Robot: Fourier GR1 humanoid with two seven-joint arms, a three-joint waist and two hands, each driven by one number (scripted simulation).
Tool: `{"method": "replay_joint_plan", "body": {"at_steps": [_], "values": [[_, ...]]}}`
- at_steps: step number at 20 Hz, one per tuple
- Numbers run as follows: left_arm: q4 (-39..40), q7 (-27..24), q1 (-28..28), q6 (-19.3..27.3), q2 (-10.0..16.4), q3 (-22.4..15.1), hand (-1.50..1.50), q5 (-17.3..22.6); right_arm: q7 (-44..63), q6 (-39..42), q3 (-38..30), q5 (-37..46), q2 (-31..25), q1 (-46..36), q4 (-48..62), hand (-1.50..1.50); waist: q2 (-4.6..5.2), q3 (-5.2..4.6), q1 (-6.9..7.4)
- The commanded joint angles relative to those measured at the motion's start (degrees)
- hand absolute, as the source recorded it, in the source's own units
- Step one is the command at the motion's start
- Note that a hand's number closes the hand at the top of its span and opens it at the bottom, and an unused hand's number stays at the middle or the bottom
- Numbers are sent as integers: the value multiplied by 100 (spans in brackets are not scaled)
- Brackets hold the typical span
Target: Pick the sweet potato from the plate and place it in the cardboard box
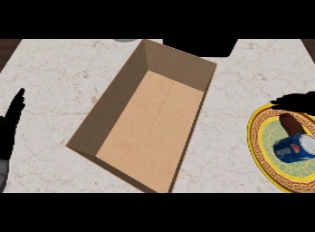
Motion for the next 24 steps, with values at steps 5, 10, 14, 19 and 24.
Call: {"method": "replay_joint_plan", "body": {"at_steps": [5,10,14,19,24], "values": [[-45,59,59,-27,-178,171,0,-133,-719,-43,-177,175,166,127,186,-150,-12,-2,-42],[125,-92,25,-151,-255,191,0,-176,-947,163,-157,118,77,289,-166,-150,-25,-5,-89],[172,33,-16,-151,-223,286,0,-291,-767,593,-179,51,-68,360,-830,-150,-39,-10,-121],[-139,-4,203,-244,-349,359,0,-396,35,86,-175,587,120,780,-1044,-150,-25,-5,-74],[-187,264,-16,-314,-391,422,0,-559,563,307,-378,871,387,809,-947,-150,-21,-4,-60]]}}
